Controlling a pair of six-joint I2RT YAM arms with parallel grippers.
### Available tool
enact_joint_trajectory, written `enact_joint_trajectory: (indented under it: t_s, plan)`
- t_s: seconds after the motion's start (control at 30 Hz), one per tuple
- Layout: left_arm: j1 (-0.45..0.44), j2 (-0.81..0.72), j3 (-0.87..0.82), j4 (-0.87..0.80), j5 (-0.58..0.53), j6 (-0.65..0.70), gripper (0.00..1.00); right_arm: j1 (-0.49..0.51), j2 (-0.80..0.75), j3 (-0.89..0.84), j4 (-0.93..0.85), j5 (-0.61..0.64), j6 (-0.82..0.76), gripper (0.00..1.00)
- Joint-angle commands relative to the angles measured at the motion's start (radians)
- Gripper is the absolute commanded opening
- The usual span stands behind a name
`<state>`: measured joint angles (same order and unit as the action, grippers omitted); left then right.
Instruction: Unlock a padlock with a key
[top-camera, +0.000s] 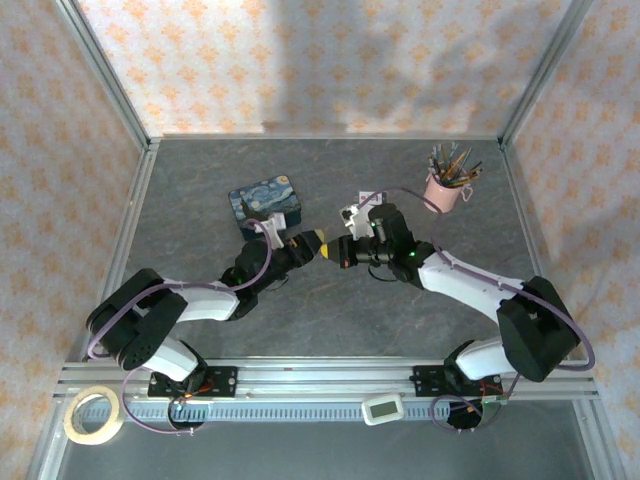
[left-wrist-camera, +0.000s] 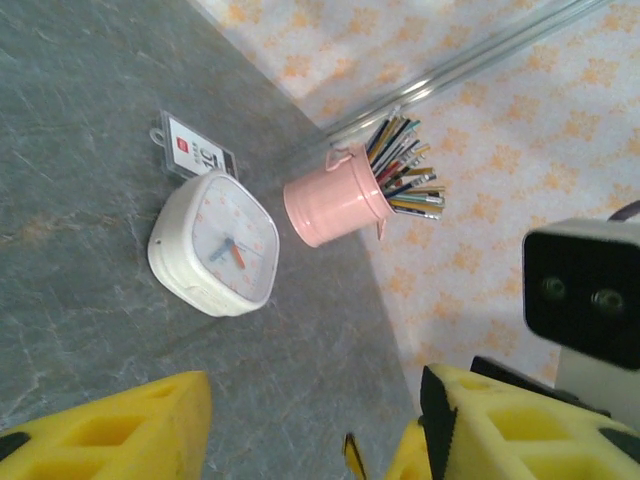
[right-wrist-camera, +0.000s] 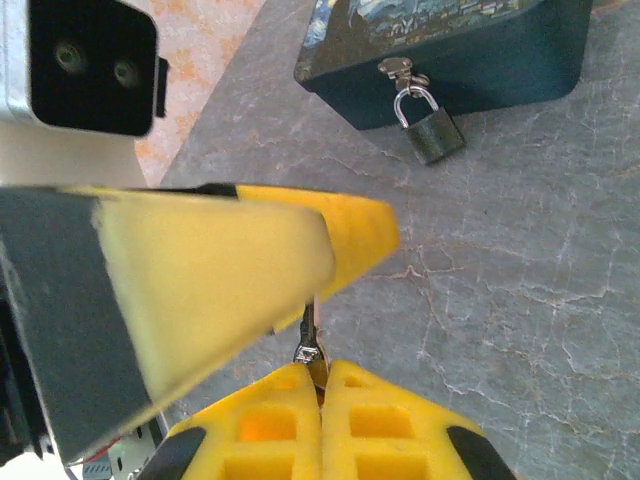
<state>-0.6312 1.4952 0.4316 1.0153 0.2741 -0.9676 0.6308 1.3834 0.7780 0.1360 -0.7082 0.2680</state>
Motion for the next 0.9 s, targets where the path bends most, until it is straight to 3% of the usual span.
enact_joint_trajectory:
  t_s: [0.0, 0.17, 0.3, 0.47, 0.5, 0.67, 0.87]
  plan:
    - [-0.007, 0.010, 0.028, 0.069, 0.023, -0.012, 0.51, -0.009, -0.008, -0.013, 0.077, -0.014, 0.022, 0.00]
    - [-0.007, 0.005, 0.032, 0.055, 0.011, 0.000, 0.36, -0.010, 0.001, -0.017, 0.088, -0.017, 0.026, 0.00]
    - [-0.007, 0.003, 0.031, 0.048, -0.002, 0.009, 0.31, -0.010, 0.002, -0.019, 0.089, -0.024, 0.025, 0.00]
    - [-0.007, 0.001, 0.042, 0.028, -0.020, 0.028, 0.05, -0.010, -0.003, -0.019, 0.083, -0.028, 0.026, 0.00]
    - [-0.007, -0.002, 0.045, 0.022, -0.024, 0.034, 0.00, -0.011, -0.006, -0.017, 0.078, -0.023, 0.024, 0.05]
    - [-0.006, -0.041, 0.053, -0.025, -0.051, 0.090, 0.00, -0.050, -0.062, -0.006, 0.037, 0.001, -0.012, 0.26]
    - [-0.005, -0.082, 0.061, -0.034, -0.042, 0.168, 0.00, -0.115, -0.081, -0.004, 0.101, -0.131, 0.002, 0.30]
